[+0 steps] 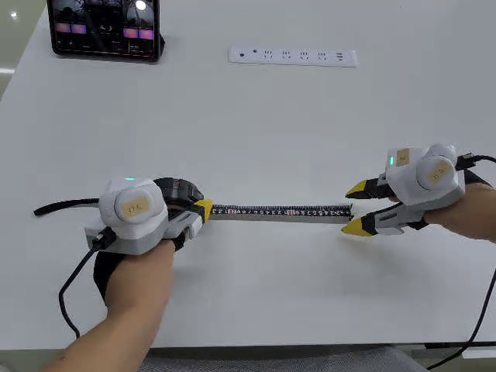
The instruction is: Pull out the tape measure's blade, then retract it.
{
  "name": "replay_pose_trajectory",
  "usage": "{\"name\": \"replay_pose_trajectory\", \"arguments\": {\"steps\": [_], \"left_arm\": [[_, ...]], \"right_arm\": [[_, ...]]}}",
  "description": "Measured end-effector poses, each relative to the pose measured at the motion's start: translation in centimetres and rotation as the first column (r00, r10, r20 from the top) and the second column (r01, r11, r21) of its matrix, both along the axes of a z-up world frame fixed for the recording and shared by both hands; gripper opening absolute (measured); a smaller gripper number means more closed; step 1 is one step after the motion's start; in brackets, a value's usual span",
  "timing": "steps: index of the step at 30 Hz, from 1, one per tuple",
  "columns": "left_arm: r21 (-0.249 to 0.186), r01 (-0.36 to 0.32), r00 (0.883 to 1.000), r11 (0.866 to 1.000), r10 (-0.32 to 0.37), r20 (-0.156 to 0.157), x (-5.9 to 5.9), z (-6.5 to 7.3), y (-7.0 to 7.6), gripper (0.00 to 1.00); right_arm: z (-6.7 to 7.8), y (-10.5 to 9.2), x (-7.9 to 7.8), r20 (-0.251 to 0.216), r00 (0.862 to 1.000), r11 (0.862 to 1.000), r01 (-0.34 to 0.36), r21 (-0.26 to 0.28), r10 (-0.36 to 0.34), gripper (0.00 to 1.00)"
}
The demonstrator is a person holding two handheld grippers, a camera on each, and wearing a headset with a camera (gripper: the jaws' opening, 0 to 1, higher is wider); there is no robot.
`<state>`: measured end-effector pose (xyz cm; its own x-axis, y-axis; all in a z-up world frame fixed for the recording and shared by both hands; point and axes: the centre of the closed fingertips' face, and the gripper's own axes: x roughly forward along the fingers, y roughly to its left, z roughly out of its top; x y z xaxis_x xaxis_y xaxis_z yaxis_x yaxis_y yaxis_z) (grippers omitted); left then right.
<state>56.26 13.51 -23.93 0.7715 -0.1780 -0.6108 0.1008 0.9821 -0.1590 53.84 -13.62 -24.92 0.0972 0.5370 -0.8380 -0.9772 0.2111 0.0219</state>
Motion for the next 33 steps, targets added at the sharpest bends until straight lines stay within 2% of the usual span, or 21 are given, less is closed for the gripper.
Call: {"name": "replay_pose_trajectory", "arguments": {"steps": [10, 19, 23, 28, 33], "left_arm": [[-0.015, -0.009, 1.000, 1.000, 0.009, -0.010, 0.0, -0.2, 0.0, 0.62], [-0.012, -0.002, 1.000, 1.000, 0.001, -0.019, -0.2, 0.0, -0.2, 0.62], [-0.012, 0.002, 1.000, 1.000, -0.002, -0.013, -0.2, 0.0, -0.2, 0.62], [-0.015, 0.003, 1.000, 1.000, -0.003, -0.015, -0.2, 0.0, -0.3, 0.62], [-0.019, 0.001, 1.000, 1.000, -0.002, -0.019, -0.2, 0.0, -0.2, 0.62]], "right_arm": [[-0.7, -0.3, -0.2, -0.006, 0.999, 0.998, -0.047, -0.029, 0.047, 0.26], [-1.3, -0.6, 0.1, -0.001, 0.997, 0.996, -0.073, -0.058, 0.074, 0.23], [-1.5, -0.6, 0.2, -0.001, 0.996, 0.994, -0.086, -0.072, 0.086, 0.22], [-1.5, -0.5, 0.2, -0.002, 0.996, 0.993, -0.091, -0.070, 0.091, 0.20], [-1.5, -0.5, 0.3, 0.009, 0.994, 0.992, -0.105, -0.075, 0.106, 0.13]]}}
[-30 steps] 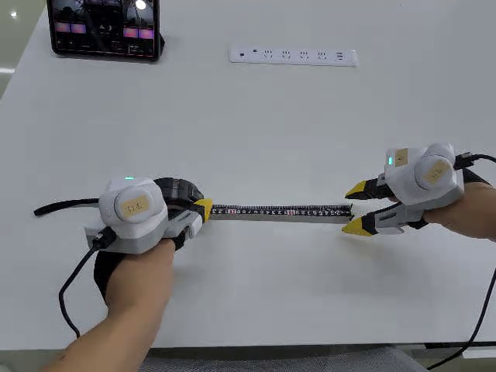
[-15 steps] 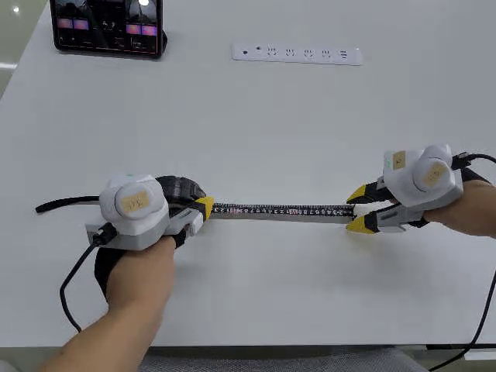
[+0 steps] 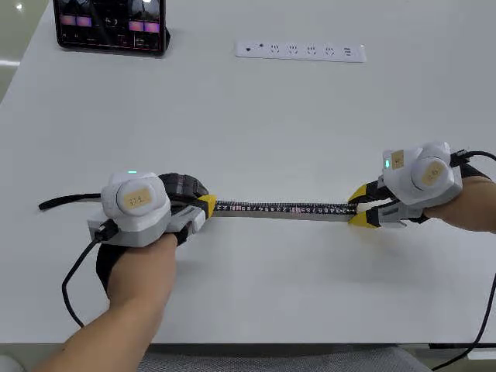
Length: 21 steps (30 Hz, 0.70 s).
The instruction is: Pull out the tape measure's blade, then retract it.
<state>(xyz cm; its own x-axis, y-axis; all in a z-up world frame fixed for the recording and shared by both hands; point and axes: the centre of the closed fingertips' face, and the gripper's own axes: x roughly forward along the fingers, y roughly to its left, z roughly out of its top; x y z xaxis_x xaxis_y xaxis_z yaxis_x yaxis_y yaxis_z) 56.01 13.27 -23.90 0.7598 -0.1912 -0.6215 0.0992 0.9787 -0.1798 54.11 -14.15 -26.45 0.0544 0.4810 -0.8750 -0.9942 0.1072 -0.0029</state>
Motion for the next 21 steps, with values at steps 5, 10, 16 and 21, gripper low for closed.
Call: {"name": "replay_pose_trajectory", "arguments": {"steps": [5, 10, 16, 21], "left_arm": [[-0.007, 0.001, 1.000, 1.000, -0.001, 0.000, 0.04, -0.06, 0.03, 0.62], [-0.007, 0.003, 1.000, 1.000, -0.003, 0.002, 0.05, -0.08, 0.00, 0.62], [-0.002, 0.014, 1.000, 1.000, -0.014, 0.000, 0.04, -0.16, 0.01, 0.61], [0.003, 0.019, 1.000, 1.000, -0.019, 0.002, 0.04, -0.16, 0.04, 0.60]], "right_arm": [[-0.01, 0.01, 0.03, 0.008, 1.000, 1.000, -0.004, -0.003, 0.004, 0.13], [-0.05, 0.02, 0.03, 0.013, 1.000, 1.000, -0.008, -0.009, 0.008, 0.12], [-0.07, 0.00, 0.05, 0.027, 0.999, 1.000, -0.018, -0.021, 0.018, 0.12], [-0.07, -0.03, 0.11, 0.031, 0.999, 1.000, -0.016, -0.024, 0.017, 0.12]]}}
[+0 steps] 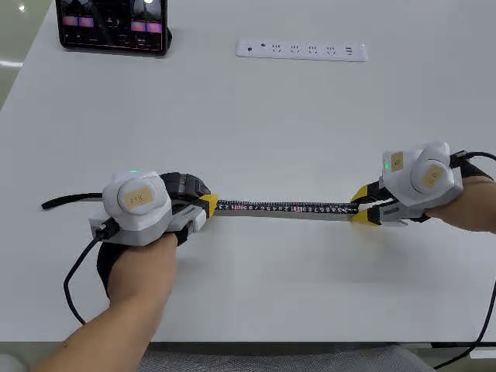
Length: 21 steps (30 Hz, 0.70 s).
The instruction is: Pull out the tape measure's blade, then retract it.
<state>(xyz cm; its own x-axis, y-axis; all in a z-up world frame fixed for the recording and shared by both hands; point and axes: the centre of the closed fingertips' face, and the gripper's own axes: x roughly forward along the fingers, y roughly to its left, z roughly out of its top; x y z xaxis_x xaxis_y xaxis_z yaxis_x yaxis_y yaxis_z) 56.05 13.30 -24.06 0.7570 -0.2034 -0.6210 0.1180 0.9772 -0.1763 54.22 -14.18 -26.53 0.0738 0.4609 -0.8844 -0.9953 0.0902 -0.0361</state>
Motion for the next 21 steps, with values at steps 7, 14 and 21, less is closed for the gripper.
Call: {"name": "replay_pose_trajectory", "arguments": {"steps": [7, 14, 21], "left_arm": [[-0.005, 0.002, 1.000, 1.000, -0.002, -0.010, 0.0, 0.0, 0.1, 0.60], [-0.014, -0.002, 1.000, 1.000, 0.002, -0.016, 0.0, 0.0, 0.1, 0.60], [-0.027, -0.006, 1.000, 1.000, 0.006, -0.021, -0.1, -0.1, 0.1, 0.60]], "right_arm": [[0.0, 0.0, 0.0, -0.003, 1.000, 1.000, -0.002, 0.000, 0.002, 0.12], [1.1, 0.8, 0.4, -0.002, 1.000, 0.999, 0.023, 0.049, -0.023, 0.11], [1.0, 1.7, 0.5, 0.002, 1.000, 0.999, 0.005, 0.048, -0.005, 0.11]]}}
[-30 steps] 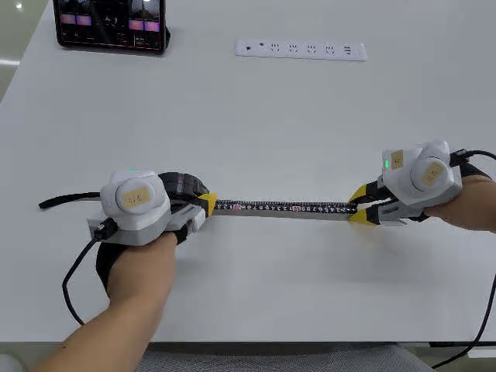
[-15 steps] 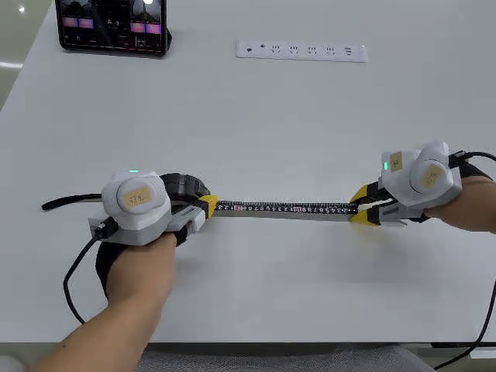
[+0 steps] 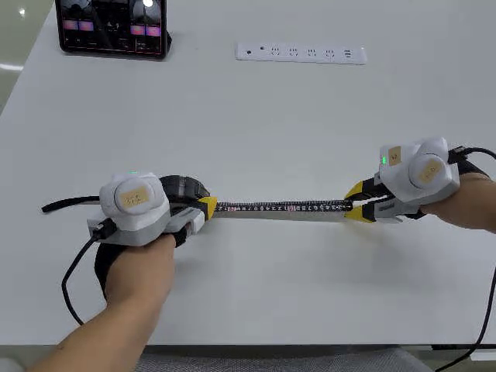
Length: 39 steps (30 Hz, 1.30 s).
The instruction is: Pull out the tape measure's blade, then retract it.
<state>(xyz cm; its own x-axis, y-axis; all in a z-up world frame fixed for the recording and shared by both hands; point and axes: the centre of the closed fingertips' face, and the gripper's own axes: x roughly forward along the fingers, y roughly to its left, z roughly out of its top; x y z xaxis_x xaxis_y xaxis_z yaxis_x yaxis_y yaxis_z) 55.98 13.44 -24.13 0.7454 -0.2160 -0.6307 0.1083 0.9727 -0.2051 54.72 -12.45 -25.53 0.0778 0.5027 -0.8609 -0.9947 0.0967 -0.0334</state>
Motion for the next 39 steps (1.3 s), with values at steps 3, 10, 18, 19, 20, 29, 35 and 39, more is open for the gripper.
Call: {"name": "replay_pose_trajectory", "arguments": {"steps": [3, 10, 18, 19, 20, 29, 35, 39], "left_arm": [[-0.004, 0.001, 1.000, 1.000, -0.001, -0.002, 0.0, 0.0, 0.0, 0.59], [-0.015, -0.002, 1.000, 1.000, 0.002, -0.002, 0.0, 0.0, 0.1, 0.59], [-0.024, -0.004, 1.000, 1.000, 0.004, 0.001, 0.1, 0.1, 0.1, 0.59], [-0.023, -0.003, 1.000, 1.000, 0.003, 0.001, 0.1, 0.1, 0.1, 0.59], [-0.025, -0.003, 1.000, 1.000, 0.003, 0.000, 0.1, 0.1, 0.1, 0.59], [-0.041, -0.002, 1.000, 0.999, 0.002, 0.001, 0.0, 0.1, 0.1, 0.59], [-0.053, -0.006, 1.000, 0.999, 0.006, 0.005, 0.1, 0.2, 0.1, 0.59], [-0.059, -0.007, 1.000, 0.998, 0.007, 0.007, 0.0, 0.2, 0.1, 0.59]], "right_arm": [[0.1, 0.8, 0.0, -0.004, 1.000, 1.000, -0.004, 0.013, 0.005, 0.11], [0.3, 2.2, 0.2, -0.007, 1.000, 0.999, -0.019, 0.028, 0.019, 0.11], [0.3, 3.1, 0.3, -0.012, 1.000, 0.999, -0.026, 0.037, 0.026, 0.11], [0.3, 3.2, 0.3, -0.013, 1.000, 0.999, -0.026, 0.038, 0.026, 0.11], [0.3, 3.3, 0.3, -0.013, 1.000, 0.999, -0.026, 0.039, 0.027, 0.11], [0.2, 4.2, 0.1, -0.018, 0.999, 0.998, -0.033, 0.049, 0.034, 0.11], [0.1, 4.9, 0.2, -0.020, 0.999, 0.998, -0.035, 0.058, 0.036, 0.11], [0.0, 5.5, 0.1, -0.022, 0.999, 0.997, -0.039, 0.063, 0.040, 0.11]]}}
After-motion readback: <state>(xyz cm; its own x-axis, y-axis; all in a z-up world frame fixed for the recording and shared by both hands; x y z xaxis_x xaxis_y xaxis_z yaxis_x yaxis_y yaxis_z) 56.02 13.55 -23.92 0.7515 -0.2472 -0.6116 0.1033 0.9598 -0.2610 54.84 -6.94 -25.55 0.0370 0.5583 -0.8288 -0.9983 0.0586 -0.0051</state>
